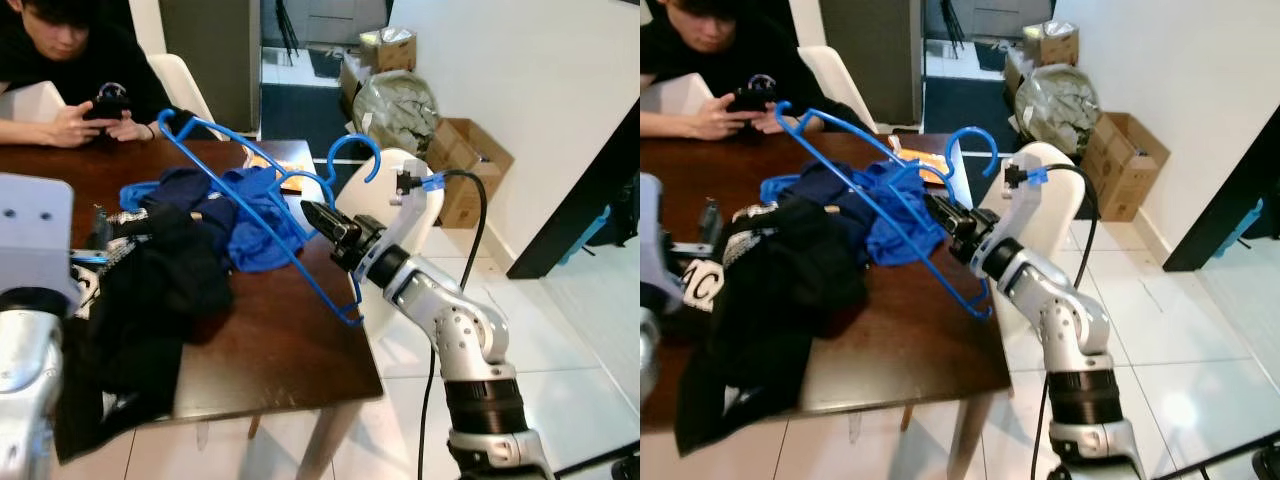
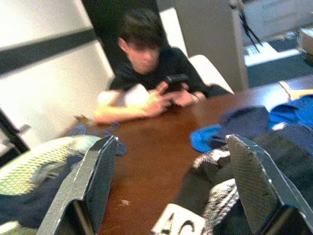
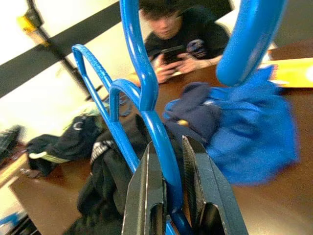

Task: Hang hanger

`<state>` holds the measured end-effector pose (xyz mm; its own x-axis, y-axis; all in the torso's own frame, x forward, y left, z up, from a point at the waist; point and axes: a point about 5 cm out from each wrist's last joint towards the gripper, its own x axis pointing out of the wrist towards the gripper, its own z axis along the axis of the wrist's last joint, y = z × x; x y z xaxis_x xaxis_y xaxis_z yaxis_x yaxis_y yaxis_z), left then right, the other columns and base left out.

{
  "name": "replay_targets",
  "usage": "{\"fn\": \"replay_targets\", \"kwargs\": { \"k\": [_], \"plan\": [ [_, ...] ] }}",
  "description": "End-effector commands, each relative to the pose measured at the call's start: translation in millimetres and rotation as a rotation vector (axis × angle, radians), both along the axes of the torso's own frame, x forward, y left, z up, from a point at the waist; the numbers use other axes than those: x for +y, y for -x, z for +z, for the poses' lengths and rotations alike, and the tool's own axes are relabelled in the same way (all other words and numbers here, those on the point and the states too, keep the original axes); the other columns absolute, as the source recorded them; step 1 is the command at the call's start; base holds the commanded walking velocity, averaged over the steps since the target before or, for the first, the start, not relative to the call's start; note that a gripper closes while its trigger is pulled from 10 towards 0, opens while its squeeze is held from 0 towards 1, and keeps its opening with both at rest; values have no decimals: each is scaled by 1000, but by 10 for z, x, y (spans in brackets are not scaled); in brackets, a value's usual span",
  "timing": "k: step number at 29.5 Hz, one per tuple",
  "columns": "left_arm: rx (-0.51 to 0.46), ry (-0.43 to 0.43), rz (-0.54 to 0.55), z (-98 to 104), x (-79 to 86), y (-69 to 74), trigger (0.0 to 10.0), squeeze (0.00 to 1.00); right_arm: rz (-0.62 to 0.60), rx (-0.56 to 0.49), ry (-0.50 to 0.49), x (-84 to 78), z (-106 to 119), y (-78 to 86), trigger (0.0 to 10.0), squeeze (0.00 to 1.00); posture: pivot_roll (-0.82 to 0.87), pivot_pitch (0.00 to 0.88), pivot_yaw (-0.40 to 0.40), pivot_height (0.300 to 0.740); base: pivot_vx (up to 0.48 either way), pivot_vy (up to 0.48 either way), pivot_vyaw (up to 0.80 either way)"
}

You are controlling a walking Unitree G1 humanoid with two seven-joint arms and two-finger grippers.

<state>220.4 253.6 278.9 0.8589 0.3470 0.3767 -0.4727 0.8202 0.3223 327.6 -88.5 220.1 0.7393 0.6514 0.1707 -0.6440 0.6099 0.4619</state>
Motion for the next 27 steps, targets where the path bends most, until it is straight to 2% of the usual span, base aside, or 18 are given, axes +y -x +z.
{"fn": "replay_targets", "kwargs": {
  "k": [1, 3, 5, 6, 8, 10, 11, 14, 15, 19, 21, 25, 27],
  "plan": [
    [-8, -15, 49, 53, 94, 34, 10000, 0, -7, -29, 31, 37, 10, 16, 10000, 0, 159, 54, -111, 740, -480, 0, 0],
    [-10, -17, 62, 63, 118, 39, 10000, 0, -9, -34, 38, 43, 9, 18, 10000, 0, 159, 54, -111, 740, -240, 0, 0],
    [-22, 128, 50, -31, 184, 38, 10000, 0, 20, -74, 90, 70, 5, 49, 10000, 0, 159, 51, -106, 740, 0, 0, 397],
    [-22, 128, 50, -31, 184, 38, 10000, 0, 20, -74, 90, 70, 5, 49, 10000, 0, 159, 51, -106, 740, 0, 0, 794],
    [-17, 222, 12, -148, 183, 23, 10000, 0, 41, -101, 131, 82, 3, 78, 10000, 0, 156, 50, -106, 740, 0, 0, 794],
    [-17, 222, 12, -148, 183, 23, 10000, 0, 41, -101, 131, 82, 3, 78, 10000, 0, 156, 50, -106, 740, 0, 0, 794],
    [17, 266, -54, -273, 100, -44, 10000, 0, 25, -102, 131, 51, 1, 79, 10000, 0, 153, 48, -107, 740, 0, 0, 788],
    [22, 284, -84, -302, 54, -82, 10000, 0, 18, -102, 131, 38, -2, 75, 10000, 0, 151, 47, -106, 740, 0, 0, 792],
    [7, 296, -152, -279, -48, -172, 10000, 0, 5, -106, 135, 20, -6, 65, 10000, 0, 149, 43, -105, 740, 0, 0, 794],
    [12, 272, -206, -247, -125, -241, 10000, 0, -5, -109, 135, 11, -11, 56, 10000, 0, 149, 43, -105, 740, 0, 0, 794],
    [10, 284, -252, -209, -139, -306, 10000, 0, -42, -121, 145, 4, -14, 37, 10000, 0, 149, 39, -104, 740, 362, 0, 791],
    [-1, 277, -279, -161, -139, -370, 10000, 0, -97, -116, 148, -6, -47, 15, 10000, 0, 155, 32, -106, 740, 480, 0, 0],
    [-17, 267, -350, -81, -213, -484, 10000, 0, -134, -70, 184, -54, -158, -21, 10000, 0, 162, 16, -108, 740, 480, 0, 0]
  ]
}}
